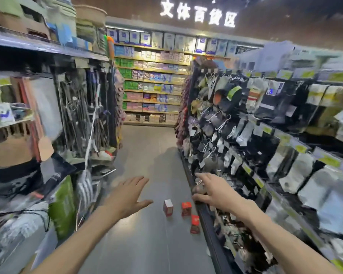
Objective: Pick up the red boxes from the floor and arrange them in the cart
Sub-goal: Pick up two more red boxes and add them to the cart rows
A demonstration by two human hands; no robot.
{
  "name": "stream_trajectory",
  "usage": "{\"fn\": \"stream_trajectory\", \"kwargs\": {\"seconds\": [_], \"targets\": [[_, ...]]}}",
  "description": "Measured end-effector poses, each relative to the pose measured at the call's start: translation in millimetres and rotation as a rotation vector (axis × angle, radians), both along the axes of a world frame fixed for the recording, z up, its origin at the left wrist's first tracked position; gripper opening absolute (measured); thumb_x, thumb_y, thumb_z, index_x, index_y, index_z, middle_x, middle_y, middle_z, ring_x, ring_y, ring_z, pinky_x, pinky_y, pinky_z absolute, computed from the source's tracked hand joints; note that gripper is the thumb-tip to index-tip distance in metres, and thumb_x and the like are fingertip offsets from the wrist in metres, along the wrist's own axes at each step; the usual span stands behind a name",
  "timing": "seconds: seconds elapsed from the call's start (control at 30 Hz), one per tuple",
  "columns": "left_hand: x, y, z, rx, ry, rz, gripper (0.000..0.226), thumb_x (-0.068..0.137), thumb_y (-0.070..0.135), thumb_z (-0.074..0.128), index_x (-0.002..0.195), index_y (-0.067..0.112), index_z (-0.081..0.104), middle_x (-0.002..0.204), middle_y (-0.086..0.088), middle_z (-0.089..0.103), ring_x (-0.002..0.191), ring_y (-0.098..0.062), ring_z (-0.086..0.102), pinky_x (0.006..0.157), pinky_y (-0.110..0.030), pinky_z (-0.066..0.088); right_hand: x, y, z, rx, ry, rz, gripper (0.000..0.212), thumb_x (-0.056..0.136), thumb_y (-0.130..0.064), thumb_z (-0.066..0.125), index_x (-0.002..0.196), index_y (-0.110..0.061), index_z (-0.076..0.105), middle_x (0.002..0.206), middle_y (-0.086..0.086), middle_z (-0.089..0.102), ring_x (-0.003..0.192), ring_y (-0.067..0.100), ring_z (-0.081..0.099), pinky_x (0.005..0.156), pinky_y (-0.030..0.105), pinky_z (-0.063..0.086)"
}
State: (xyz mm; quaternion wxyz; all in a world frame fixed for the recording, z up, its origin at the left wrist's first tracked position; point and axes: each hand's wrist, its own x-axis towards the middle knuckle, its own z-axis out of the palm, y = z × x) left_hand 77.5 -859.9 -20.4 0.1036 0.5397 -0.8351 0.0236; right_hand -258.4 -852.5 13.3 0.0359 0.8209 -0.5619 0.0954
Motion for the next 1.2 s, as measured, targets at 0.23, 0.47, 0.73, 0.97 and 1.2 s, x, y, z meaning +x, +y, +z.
{"fn": "stream_trajectory", "kwargs": {"seconds": [0.23,0.47,0.73,0.97,1.2], "targets": [[-27.5,-165.9,-18.4,0.036,0.023,-0.093,0.086,0.09,0.075,0.044,0.156,0.023,0.028,0.161,0.002,0.034,0.145,-0.02,0.037,0.118,-0.035,0.031,-17.9,-118.2,-4.5,0.017,-0.027,-0.08,0.085,0.089,-0.063,0.065,0.155,-0.015,0.038,0.151,0.004,0.052,0.139,0.021,0.048,0.114,0.036,0.039],[-72.7,-326.3,-59.3,0.084,-0.02,-0.143,0.084,0.091,0.073,0.046,0.156,0.023,0.028,0.162,0.001,0.032,0.147,-0.02,0.033,0.119,-0.035,0.028,-59.1,-263.7,-47.4,0.062,-0.059,-0.16,0.085,0.091,-0.058,0.066,0.158,-0.018,0.032,0.154,0.003,0.047,0.142,0.02,0.044,0.117,0.035,0.036],[-110.4,-496.5,-85.6,0.158,-0.01,-0.165,0.083,0.093,0.067,0.05,0.157,0.021,0.027,0.162,-0.002,0.031,0.147,-0.022,0.033,0.118,-0.036,0.029,-93.0,-436.0,-82.0,0.16,-0.092,-0.187,0.085,0.09,-0.059,0.066,0.157,-0.02,0.031,0.155,0.003,0.046,0.14,0.022,0.046,0.114,0.036,0.038],[-129.9,-628.9,-145.8,0.264,-0.052,-0.232,0.085,0.09,0.068,0.052,0.157,0.021,0.027,0.161,-0.004,0.033,0.147,-0.024,0.032,0.119,-0.04,0.031,-110.9,-558.7,-139.9,0.283,-0.078,-0.216,0.084,0.089,-0.058,0.067,0.156,-0.02,0.034,0.151,0.001,0.05,0.138,0.02,0.047,0.111,0.035,0.041],[-162.8,-794.4,-239.5,0.365,-0.074,-0.343,0.084,0.09,0.062,0.058,0.156,0.019,0.028,0.159,-0.006,0.036,0.146,-0.025,0.034,0.118,-0.038,0.031,-125.4,-712.0,-225.5,0.398,-0.082,-0.253,0.079,0.088,-0.044,0.074,0.152,-0.013,0.04,0.15,0.006,0.05,0.14,0.025,0.045,0.113,0.034,0.037]]}}
